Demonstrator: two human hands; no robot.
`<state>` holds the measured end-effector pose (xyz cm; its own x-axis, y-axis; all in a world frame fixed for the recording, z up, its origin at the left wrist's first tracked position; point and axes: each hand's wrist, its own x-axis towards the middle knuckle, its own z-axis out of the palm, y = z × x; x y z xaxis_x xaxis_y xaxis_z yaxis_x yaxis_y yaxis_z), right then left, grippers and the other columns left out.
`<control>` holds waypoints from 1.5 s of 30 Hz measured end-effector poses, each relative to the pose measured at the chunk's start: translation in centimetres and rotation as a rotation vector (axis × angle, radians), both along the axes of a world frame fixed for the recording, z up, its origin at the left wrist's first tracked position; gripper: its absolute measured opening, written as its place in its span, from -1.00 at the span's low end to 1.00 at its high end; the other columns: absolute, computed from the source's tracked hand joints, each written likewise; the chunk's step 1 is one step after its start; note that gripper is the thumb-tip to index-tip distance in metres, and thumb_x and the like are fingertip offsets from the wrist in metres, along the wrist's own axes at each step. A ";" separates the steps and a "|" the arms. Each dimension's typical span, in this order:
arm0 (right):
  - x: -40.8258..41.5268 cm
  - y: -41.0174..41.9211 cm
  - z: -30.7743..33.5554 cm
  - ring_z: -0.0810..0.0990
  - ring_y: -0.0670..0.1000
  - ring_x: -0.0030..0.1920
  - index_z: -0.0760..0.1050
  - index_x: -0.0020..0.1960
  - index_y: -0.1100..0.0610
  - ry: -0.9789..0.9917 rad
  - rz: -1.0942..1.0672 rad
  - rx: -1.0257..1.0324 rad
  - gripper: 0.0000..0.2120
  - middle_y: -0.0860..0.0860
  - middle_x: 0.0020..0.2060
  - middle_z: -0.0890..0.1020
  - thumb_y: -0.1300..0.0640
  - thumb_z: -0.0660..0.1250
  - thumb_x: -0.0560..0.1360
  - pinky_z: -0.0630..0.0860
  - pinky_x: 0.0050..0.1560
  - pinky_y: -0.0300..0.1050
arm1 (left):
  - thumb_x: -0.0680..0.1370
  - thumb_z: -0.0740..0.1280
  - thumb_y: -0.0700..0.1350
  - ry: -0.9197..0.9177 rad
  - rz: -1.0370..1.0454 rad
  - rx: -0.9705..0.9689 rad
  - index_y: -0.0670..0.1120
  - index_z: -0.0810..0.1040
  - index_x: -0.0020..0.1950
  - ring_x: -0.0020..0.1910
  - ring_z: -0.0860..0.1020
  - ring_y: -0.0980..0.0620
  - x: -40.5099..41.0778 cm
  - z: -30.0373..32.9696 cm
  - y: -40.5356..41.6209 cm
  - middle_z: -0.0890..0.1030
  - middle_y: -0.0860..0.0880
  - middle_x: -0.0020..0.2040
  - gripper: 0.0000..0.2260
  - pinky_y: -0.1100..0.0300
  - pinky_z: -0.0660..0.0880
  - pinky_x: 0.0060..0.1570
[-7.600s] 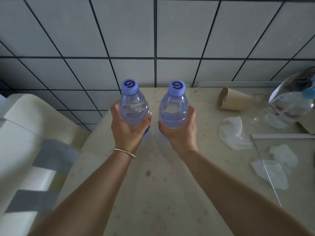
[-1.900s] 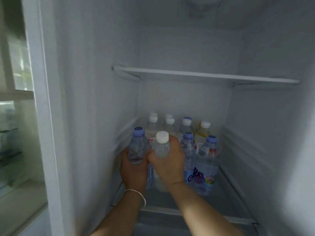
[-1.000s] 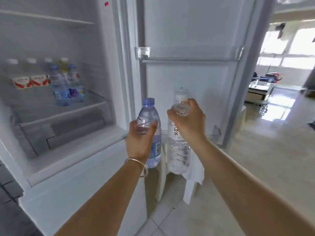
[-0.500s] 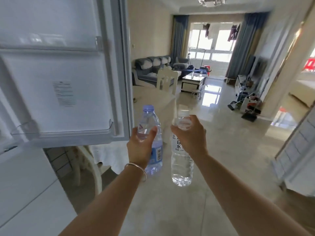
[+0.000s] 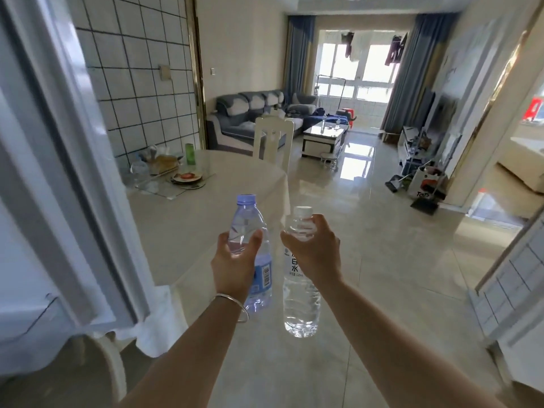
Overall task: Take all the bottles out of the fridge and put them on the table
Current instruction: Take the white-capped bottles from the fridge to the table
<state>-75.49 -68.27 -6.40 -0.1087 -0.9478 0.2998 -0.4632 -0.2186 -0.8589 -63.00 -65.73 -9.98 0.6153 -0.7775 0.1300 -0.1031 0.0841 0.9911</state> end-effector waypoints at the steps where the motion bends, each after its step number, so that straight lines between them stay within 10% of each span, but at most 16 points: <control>1: 0.5 -2.2 0.1 0.62 0.05 -0.07 0.46 0.05 0.05 0.003 0.004 0.006 -0.60 -0.05 -0.13 0.65 -0.04 0.46 0.29 0.51 -0.02 -0.12 | 0.41 0.42 0.08 -0.004 0.001 0.001 0.06 0.43 -0.12 -0.22 0.55 0.08 0.4 0.2 -2.1 0.53 0.16 -0.25 -0.80 0.16 0.41 -0.09; 15: 10.9 -30.6 -1.3 0.51 -0.01 -0.23 0.47 -0.08 0.08 -0.035 0.298 0.040 -0.73 -0.08 -0.30 0.56 0.05 0.46 0.29 0.33 -0.33 -0.20 | 0.34 0.45 0.18 0.071 0.327 0.047 0.12 0.40 -0.20 -0.08 0.59 -0.03 11.3 -3.0 -27.2 0.55 0.13 -0.20 -0.72 0.09 0.50 0.04; 23: 21.0 -44.6 -2.7 0.57 0.05 -0.19 0.45 -0.08 0.05 0.083 0.659 0.113 -0.72 -0.04 -0.24 0.59 -0.01 0.44 0.29 0.48 -0.17 -0.14 | 0.37 0.46 0.11 0.146 0.658 0.092 0.10 0.41 -0.12 -0.12 0.56 -0.01 18.4 -3.2 -37.1 0.52 0.17 -0.22 -0.74 0.14 0.48 -0.04; 36: 45.0 -53.9 -6.9 0.47 -0.16 -0.45 0.43 -0.13 0.06 0.043 0.981 0.231 -0.73 -0.09 -0.35 0.56 0.07 0.47 0.28 0.38 -0.46 -0.35 | 0.37 0.47 0.08 0.146 0.887 0.211 0.02 0.39 -0.05 -0.12 0.53 0.05 38.5 -8.0 -43.8 0.57 0.08 -0.18 -0.67 0.29 0.31 -0.12; 45: 64.6 -59.7 -9.9 0.49 -0.06 -0.28 0.42 -0.04 -0.03 -0.061 0.990 0.257 -0.73 -0.05 -0.25 0.56 0.08 0.45 0.34 0.39 -0.37 -0.45 | 0.31 0.52 0.07 0.065 0.962 0.339 -0.02 0.39 0.00 -0.11 0.53 -0.02 57.6 -11.4 -49.0 0.59 -0.01 -0.11 -0.58 0.26 0.32 -0.09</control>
